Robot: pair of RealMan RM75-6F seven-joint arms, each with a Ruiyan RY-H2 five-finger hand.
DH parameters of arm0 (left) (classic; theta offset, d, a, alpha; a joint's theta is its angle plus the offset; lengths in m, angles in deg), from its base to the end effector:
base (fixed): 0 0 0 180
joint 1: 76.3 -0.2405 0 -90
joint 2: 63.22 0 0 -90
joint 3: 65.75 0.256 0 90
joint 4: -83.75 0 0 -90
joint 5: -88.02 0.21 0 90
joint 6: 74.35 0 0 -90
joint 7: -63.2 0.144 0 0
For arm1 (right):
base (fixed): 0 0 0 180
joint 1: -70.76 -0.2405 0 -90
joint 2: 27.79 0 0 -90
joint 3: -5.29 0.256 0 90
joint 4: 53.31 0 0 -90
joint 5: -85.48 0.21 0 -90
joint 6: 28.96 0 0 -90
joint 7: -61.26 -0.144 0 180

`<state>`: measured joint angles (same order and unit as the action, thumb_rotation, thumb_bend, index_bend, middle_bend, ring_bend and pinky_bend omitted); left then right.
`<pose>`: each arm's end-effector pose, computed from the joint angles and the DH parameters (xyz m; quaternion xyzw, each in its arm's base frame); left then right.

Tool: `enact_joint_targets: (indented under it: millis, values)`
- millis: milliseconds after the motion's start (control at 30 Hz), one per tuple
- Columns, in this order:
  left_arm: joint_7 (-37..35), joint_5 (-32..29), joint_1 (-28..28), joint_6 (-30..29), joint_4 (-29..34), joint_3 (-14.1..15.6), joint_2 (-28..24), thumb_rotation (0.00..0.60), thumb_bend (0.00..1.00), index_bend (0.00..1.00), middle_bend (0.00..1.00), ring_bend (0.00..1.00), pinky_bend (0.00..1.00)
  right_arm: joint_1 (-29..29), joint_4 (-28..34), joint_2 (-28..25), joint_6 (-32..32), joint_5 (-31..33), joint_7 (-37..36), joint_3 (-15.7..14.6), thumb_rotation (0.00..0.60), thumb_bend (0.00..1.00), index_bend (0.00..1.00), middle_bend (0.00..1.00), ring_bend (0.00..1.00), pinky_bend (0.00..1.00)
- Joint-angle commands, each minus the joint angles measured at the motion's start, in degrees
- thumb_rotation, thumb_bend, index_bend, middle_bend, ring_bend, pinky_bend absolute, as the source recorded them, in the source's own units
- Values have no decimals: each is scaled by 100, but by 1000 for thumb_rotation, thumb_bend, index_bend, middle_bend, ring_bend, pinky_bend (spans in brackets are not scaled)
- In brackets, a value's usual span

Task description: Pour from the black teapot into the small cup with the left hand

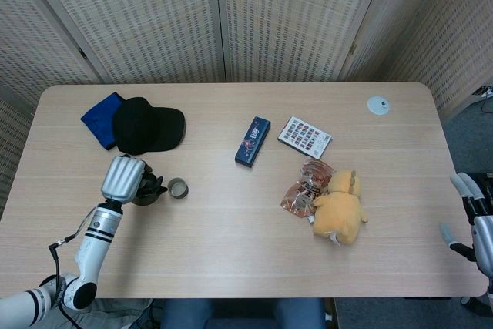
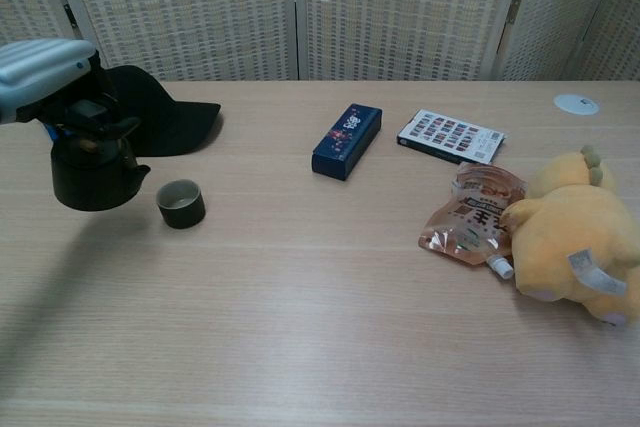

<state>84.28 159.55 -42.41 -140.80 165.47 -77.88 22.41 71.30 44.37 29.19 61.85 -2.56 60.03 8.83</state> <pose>-0.1938 0.3431 0.0401 -0.6883 -0.3071 -0.3941 0.5259 -0.3045 -0.1535 0.2019 0.5692 -0.3693 0.3994 0.6165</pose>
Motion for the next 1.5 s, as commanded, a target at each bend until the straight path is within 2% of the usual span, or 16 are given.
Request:
enact_joint_targets:
  millis: [33, 633, 1500]
  values:
    - [62, -8, 56, 3, -155, -8, 80, 492, 374, 1000, 1000, 1000, 566, 5, -7, 3, 6, -2, -7, -2, 600, 289, 30, 91, 0, 11]
    - [221, 7, 217, -3, -617, 29, 352, 522, 374, 1000, 1000, 1000, 567, -173, -32, -26, -435, -173, 28, -177, 600, 289, 30, 91, 0, 11]
    - [710, 474, 459, -148, -1090, 247, 809, 564, 374, 1000, 1000, 1000, 567, -170, -116, 21, -479, -124, -70, -240, 600, 289, 30, 91, 0, 11]
